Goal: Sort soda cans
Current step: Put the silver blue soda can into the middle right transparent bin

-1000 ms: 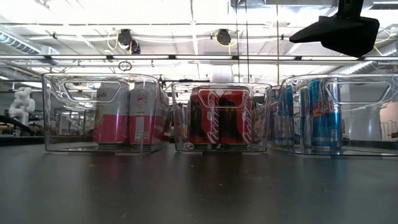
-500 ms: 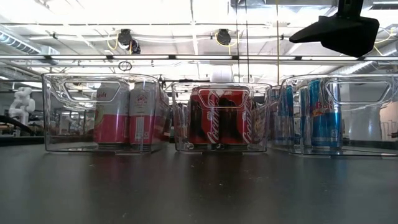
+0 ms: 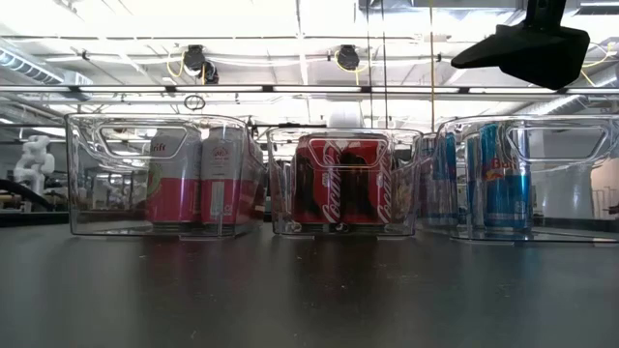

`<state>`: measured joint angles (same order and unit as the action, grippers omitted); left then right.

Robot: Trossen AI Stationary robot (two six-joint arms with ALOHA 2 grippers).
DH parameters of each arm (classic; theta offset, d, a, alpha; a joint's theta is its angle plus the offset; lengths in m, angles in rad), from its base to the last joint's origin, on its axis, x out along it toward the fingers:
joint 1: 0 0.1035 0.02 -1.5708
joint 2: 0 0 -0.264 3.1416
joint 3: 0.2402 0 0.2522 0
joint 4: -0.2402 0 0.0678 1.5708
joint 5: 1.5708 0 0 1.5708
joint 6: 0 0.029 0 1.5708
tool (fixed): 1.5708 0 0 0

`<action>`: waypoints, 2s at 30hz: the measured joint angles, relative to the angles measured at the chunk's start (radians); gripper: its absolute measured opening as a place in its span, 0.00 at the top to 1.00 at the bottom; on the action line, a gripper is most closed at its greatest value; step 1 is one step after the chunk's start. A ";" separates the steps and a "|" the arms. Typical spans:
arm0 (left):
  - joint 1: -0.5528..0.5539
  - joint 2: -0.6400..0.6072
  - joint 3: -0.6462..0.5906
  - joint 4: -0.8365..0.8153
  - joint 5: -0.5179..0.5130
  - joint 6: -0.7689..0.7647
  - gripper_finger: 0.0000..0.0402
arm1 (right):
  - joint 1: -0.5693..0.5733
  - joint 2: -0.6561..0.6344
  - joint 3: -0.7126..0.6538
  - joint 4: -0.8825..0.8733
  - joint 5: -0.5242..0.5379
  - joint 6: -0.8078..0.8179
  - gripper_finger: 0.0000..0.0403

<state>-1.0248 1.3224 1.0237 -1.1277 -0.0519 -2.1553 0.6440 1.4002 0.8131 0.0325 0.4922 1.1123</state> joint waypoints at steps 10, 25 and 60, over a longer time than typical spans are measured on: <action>0.161 0.000 0.000 0.120 -0.058 0.229 0.35 | 0.022 0.000 0.000 0.000 0.000 -0.036 0.05; 0.394 0.061 0.000 0.369 -0.058 0.548 0.35 | 0.072 0.000 0.000 -0.293 -0.156 0.002 0.05; 0.680 0.646 0.778 0.148 0.047 1.234 0.35 | 0.302 0.000 -0.002 -0.537 -0.284 0.391 0.05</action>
<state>-0.3448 1.9684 1.8021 -0.9801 -0.0053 -0.9218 0.9457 1.4006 0.8116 -0.5049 0.2081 1.5032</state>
